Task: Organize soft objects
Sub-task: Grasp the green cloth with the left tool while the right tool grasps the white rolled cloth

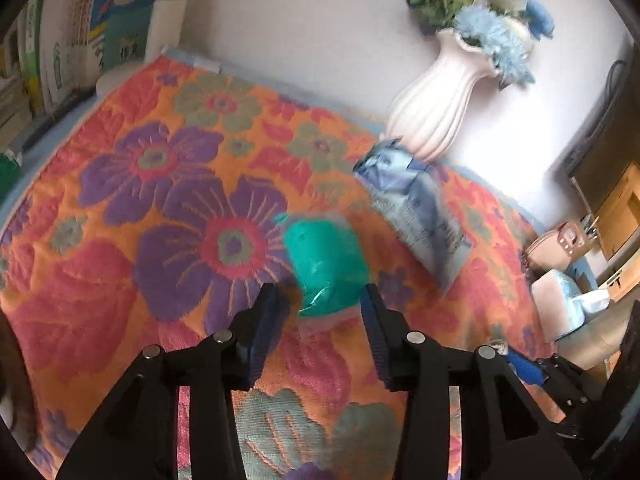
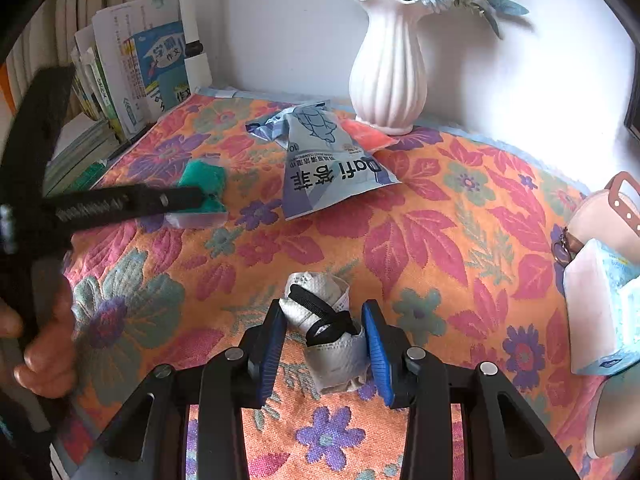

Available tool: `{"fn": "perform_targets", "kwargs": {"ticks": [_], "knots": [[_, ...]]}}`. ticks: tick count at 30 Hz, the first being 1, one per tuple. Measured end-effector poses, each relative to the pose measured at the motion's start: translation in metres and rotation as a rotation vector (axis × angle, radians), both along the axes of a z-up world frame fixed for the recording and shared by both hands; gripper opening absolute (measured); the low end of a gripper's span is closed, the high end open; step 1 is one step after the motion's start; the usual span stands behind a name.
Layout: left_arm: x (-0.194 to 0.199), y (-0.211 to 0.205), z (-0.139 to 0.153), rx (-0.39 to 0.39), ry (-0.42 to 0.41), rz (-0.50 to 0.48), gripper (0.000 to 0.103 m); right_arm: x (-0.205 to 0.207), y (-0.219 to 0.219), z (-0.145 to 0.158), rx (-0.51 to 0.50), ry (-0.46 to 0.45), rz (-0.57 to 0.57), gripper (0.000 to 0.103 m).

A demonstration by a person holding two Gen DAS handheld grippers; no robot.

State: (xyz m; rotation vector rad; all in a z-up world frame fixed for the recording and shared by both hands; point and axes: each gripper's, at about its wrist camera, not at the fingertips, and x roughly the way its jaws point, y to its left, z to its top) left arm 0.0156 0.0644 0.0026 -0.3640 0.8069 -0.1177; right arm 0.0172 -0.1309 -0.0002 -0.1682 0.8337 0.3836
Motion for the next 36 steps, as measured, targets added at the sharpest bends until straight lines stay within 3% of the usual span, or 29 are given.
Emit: {"fn": "perform_targets", "kwargs": {"ticks": [1,2,4,6,7,8,14,16,18,19,20,26,30,36], "knots": [[-0.001,0.0,0.0,0.0,-0.003,0.0,0.072,0.0,0.0,0.0,0.001,-0.002,0.0,0.037],[-0.001,0.001,0.0,-0.008,0.002,0.003,0.084,-0.001,0.0,0.001,0.003,-0.008,-0.001,0.037],[-0.005,0.006,0.001,-0.044,-0.013,0.004,0.084,-0.002,-0.001,0.002,0.007,-0.016,-0.006,0.037],[-0.006,0.013,-0.001,-0.075,-0.008,0.021,0.084,-0.002,-0.003,0.002,0.011,-0.013,-0.016,0.043],[-0.007,0.014,-0.001,-0.085,-0.009,0.025,0.084,0.0,-0.004,0.002,0.015,-0.002,-0.025,0.059],[-0.007,0.015,0.0,-0.091,-0.013,0.028,0.084,0.001,-0.006,0.002,0.021,0.002,-0.036,0.067],[0.009,0.001,0.003,-0.017,0.023,0.028,0.084,0.002,-0.014,0.006,0.079,0.008,-0.035,0.068],[0.021,-0.008,0.003,0.046,0.059,0.033,0.081,0.002,-0.013,0.005,0.074,0.014,-0.032,0.068],[0.029,-0.018,0.002,0.086,0.055,0.011,0.048,0.002,-0.011,0.005,0.069,0.016,-0.031,0.068],[0.032,-0.022,0.001,0.116,0.07,0.007,0.039,0.002,-0.011,0.005,0.068,0.016,-0.028,0.068],[0.032,-0.025,0.001,0.142,0.059,0.008,0.038,0.002,-0.011,0.005,0.068,0.017,-0.028,0.068],[-0.003,-0.028,0.007,0.132,-0.004,-0.03,0.036,0.002,-0.01,0.003,0.05,0.016,-0.044,0.068],[-0.027,-0.029,0.006,0.079,-0.055,-0.039,0.036,0.002,-0.011,0.003,0.052,0.021,-0.052,0.068],[-0.025,-0.022,0.007,0.037,-0.092,-0.027,0.036,0.005,-0.013,0.002,0.041,0.031,-0.06,0.068]]}}
